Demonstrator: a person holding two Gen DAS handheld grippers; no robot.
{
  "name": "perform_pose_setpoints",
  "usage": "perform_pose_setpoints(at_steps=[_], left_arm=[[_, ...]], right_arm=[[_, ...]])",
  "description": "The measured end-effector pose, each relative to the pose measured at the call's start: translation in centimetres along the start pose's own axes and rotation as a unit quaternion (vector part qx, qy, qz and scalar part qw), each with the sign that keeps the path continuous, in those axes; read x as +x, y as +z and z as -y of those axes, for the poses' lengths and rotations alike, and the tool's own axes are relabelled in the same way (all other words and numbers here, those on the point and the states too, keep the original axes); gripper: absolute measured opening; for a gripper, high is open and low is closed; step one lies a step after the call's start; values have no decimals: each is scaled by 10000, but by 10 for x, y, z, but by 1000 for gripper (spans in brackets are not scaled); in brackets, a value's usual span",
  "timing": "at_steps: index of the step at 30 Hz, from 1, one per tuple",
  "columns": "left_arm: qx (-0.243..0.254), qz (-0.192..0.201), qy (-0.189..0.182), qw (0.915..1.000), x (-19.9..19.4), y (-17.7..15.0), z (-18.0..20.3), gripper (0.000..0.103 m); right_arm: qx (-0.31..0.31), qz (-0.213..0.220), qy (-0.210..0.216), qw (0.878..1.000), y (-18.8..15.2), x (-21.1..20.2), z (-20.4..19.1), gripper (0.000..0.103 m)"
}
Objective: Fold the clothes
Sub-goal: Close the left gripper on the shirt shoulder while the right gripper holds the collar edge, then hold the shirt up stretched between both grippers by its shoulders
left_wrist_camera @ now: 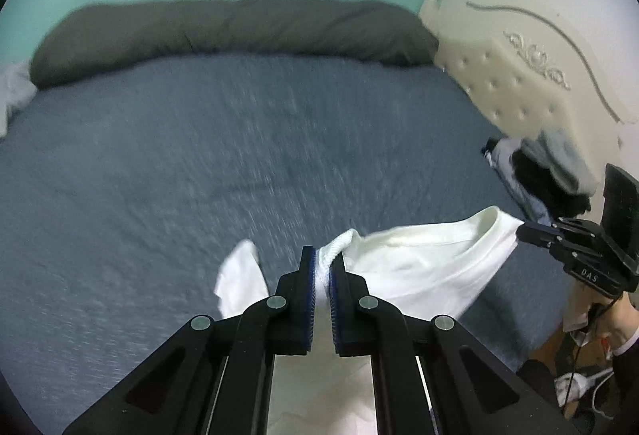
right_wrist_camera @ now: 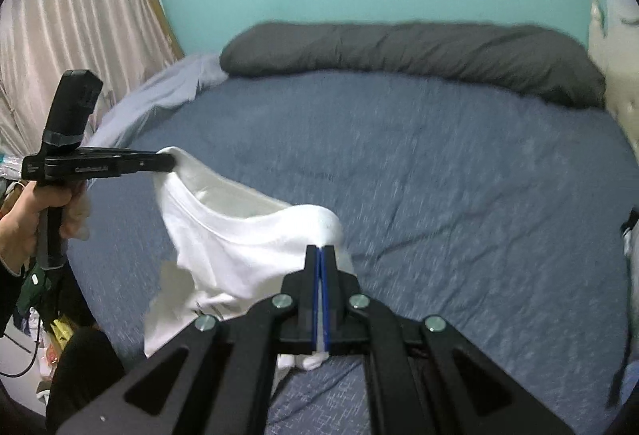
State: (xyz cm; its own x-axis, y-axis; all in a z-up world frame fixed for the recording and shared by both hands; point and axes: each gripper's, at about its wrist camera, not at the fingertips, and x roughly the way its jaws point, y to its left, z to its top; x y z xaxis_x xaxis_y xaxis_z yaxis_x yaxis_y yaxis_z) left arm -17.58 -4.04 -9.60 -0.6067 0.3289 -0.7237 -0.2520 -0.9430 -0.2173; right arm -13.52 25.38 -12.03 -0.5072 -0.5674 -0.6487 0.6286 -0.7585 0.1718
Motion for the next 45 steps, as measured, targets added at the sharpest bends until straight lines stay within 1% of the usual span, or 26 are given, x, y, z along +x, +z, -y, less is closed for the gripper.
perform_pose_setpoints(at_steps=[6, 9, 13, 19, 25, 30, 34, 37, 39, 41, 42, 45], left_arm=[[142, 587, 152, 9981, -76, 32, 22, 6], [225, 911, 206, 9954, -115, 51, 39, 6], [331, 1324, 259, 9903, -173, 76, 60, 6], [442, 1859, 328, 9810, -252, 108, 93, 5], [522, 2424, 387, 9680, -333, 137, 121, 5], [519, 2728, 420, 9597, -390, 152, 137, 5], [538, 2902, 467, 9543, -418, 156, 147, 5], [543, 2933, 462, 9534, -425, 153, 152, 5], [534, 2898, 438, 9546, -423, 149, 152, 5], [500, 2818, 457, 9571, -416, 144, 145, 5], [481, 2756, 454, 9590, -410, 143, 143, 5], [400, 2561, 452, 9648, -386, 136, 134, 5]], right_arm=[[-220, 559, -107, 9981, 44, -58, -19, 1], [-315, 820, -128, 9961, 66, -88, -30, 1], [-504, 1228, -189, 9910, 100, -138, -49, 1], [-745, 1856, -377, 9791, 151, -218, -77, 1], [-1073, 2361, -599, 9639, 196, -288, -108, 1], [-1287, 2740, -748, 9501, 227, -339, -131, 1], [-1388, 2955, -812, 9417, 239, -369, -147, 1], [-1448, 3040, -825, 9380, 243, -385, -155, 1], [-1482, 3037, -823, 9376, 241, -389, -156, 1], [-1471, 2983, -822, 9395, 238, -383, -152, 1], [-1459, 2936, -818, 9412, 240, -380, -151, 1], [-1382, 2733, -814, 9485, 231, -364, -144, 1]])
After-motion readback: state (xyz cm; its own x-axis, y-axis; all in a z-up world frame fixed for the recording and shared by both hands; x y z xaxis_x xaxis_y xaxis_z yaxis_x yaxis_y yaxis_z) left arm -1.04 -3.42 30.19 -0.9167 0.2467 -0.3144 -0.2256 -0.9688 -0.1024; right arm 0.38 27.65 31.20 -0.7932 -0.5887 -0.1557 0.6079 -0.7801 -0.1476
